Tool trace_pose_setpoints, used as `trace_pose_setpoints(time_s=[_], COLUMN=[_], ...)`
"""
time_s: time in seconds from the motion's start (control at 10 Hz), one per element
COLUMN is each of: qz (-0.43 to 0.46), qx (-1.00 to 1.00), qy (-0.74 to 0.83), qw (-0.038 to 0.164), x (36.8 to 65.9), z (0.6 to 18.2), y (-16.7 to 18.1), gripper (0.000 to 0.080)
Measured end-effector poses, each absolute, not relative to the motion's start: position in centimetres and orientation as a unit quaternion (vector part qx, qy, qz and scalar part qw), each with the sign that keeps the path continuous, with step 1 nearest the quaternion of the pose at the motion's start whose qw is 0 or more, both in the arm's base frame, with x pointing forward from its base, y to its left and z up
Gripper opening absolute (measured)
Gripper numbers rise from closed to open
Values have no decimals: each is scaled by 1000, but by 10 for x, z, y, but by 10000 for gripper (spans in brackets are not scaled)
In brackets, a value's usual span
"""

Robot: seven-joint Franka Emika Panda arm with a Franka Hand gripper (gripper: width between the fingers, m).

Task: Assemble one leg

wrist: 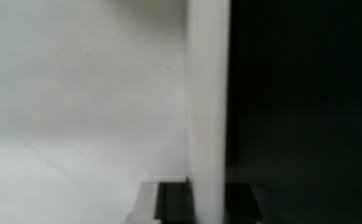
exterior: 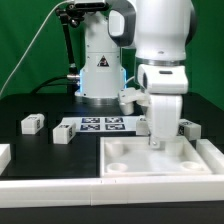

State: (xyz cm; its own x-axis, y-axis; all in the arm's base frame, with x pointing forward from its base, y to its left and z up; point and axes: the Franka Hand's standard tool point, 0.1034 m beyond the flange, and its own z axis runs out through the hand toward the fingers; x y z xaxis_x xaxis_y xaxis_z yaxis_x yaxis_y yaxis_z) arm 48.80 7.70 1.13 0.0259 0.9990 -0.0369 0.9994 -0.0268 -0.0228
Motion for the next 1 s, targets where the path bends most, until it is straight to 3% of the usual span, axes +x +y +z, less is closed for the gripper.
trace_pose_setpoints(time_s=[0.6, 0.7, 0.8, 0.9, 1.0], qz=[-18, -18, -18, -18, -18], qx=[710, 710, 710, 710, 710], qy=[704, 704, 704, 704, 703], qw=[2, 2, 2, 2, 2], x=[491, 491, 491, 491, 491], z=[11, 11, 11, 11, 11], y=[88, 88, 88, 88, 88], gripper=[81, 272, 272, 450, 450])
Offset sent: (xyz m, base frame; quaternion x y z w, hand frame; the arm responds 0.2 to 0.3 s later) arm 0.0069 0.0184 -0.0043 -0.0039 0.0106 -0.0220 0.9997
